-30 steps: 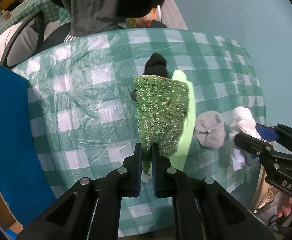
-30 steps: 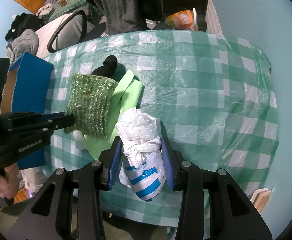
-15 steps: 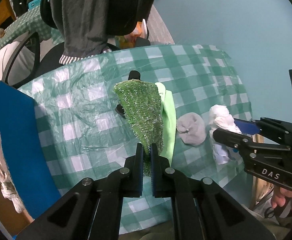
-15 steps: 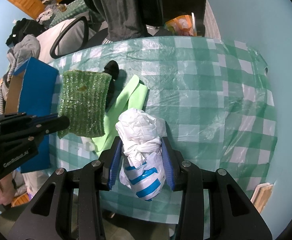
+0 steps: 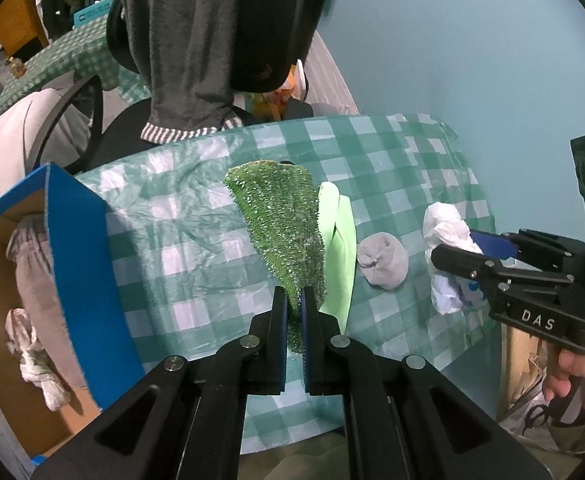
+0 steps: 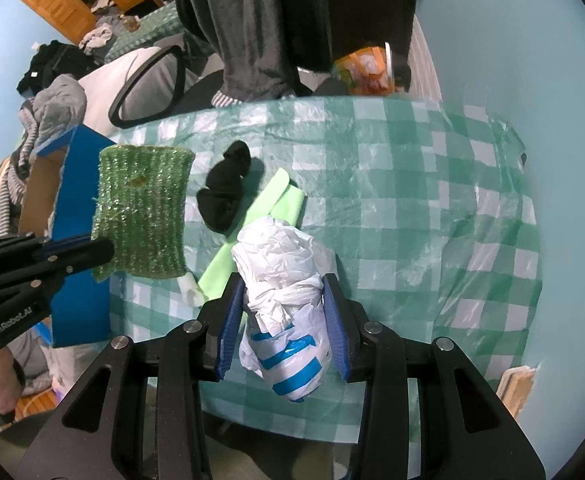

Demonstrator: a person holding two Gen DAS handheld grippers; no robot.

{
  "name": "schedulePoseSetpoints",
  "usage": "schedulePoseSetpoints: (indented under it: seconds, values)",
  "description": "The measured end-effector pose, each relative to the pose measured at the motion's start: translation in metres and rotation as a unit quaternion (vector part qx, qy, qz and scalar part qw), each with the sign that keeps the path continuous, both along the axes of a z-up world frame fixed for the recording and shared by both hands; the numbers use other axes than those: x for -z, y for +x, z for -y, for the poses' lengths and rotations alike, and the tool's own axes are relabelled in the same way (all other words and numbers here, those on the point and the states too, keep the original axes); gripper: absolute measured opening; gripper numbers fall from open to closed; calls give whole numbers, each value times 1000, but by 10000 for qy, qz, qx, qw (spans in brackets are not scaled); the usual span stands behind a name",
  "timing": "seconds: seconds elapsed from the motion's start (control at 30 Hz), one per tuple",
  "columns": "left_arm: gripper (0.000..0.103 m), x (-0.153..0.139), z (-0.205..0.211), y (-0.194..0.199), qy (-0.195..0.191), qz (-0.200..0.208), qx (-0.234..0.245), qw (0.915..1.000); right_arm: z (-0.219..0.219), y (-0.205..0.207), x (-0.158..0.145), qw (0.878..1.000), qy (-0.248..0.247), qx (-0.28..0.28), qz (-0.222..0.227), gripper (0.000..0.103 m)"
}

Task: Organize soft objects
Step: 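Lift the green scrubber pad with the left gripper while the right holds the sock, then carry the scrubber pad in the left gripper while the right carries the sock over the box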

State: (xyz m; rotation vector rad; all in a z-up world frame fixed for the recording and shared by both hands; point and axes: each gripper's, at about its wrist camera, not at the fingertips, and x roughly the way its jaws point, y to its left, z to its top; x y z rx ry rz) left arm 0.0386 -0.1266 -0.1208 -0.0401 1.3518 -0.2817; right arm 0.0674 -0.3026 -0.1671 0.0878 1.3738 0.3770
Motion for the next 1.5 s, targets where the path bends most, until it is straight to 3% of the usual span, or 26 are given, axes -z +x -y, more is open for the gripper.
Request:
schedulePoseSetpoints:
  seconds: [0.8,1.5]
  values:
    - [5,-39,-63,-20,80,307,-445,9985,-46,2,-50,9983,104,-342,456,38]
    - [5,-60,-136,-48,73,513,-1211,9913,-131,3,-74,9903,317,-1160,694,38]
